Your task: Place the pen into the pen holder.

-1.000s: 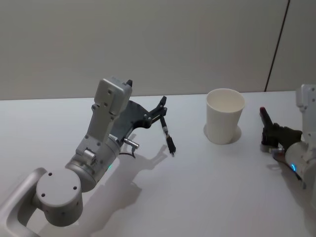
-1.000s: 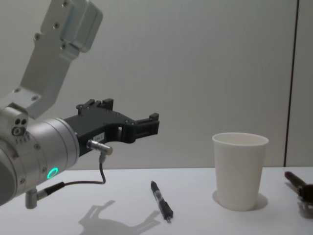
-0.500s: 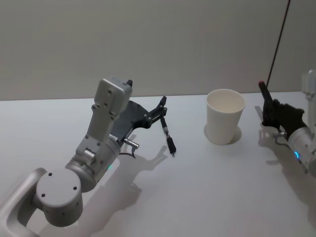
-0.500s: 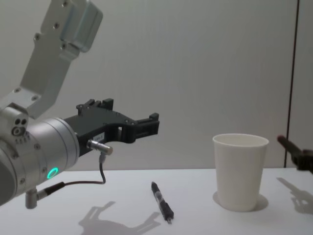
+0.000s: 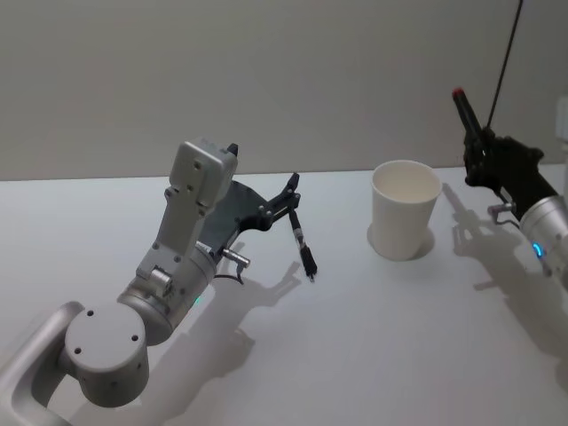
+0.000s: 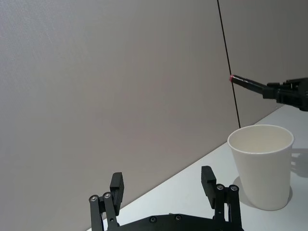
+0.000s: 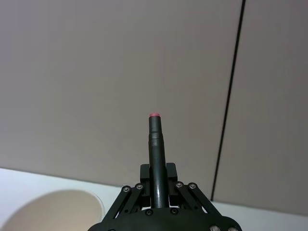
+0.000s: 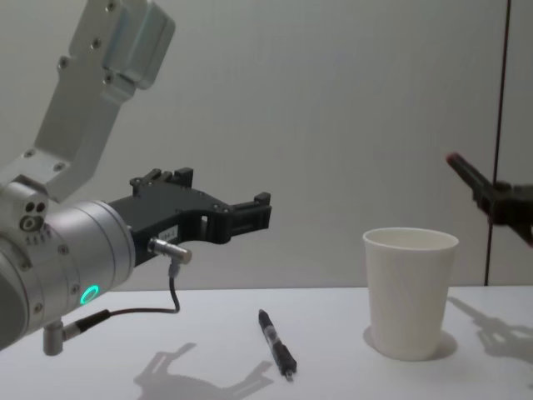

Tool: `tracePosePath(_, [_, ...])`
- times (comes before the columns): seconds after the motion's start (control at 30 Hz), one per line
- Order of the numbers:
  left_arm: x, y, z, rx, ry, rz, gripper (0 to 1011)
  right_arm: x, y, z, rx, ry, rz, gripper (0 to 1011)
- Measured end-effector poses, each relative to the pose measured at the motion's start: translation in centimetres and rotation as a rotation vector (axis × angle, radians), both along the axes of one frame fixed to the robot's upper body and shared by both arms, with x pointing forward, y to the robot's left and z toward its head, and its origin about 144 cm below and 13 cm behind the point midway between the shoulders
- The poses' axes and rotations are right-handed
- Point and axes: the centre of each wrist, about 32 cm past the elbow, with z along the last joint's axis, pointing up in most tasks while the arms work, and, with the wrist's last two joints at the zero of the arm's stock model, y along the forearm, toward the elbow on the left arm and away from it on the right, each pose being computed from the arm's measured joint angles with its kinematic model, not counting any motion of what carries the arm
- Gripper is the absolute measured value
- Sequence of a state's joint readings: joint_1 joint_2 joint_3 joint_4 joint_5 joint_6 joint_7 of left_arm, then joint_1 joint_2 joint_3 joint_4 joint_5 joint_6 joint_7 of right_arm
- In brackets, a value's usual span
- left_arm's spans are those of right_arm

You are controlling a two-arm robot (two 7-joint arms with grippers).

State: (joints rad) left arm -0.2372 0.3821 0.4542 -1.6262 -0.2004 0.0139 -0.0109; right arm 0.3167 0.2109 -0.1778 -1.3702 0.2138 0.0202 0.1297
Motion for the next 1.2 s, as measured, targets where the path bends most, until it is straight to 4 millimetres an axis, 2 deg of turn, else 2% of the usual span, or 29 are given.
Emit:
tracePosePath(0.57, [0.0,0.0,0.0,0.0,0.0,0.0,1001,3.0,-0.3,0.7,0.102,-0.198,0.216,185])
tracePosePath(1.2, [0.0,0.0,0.0,0.0,0.0,0.0,1001,5.4,0.4,0.1,0.115,-0.262,0.354,185])
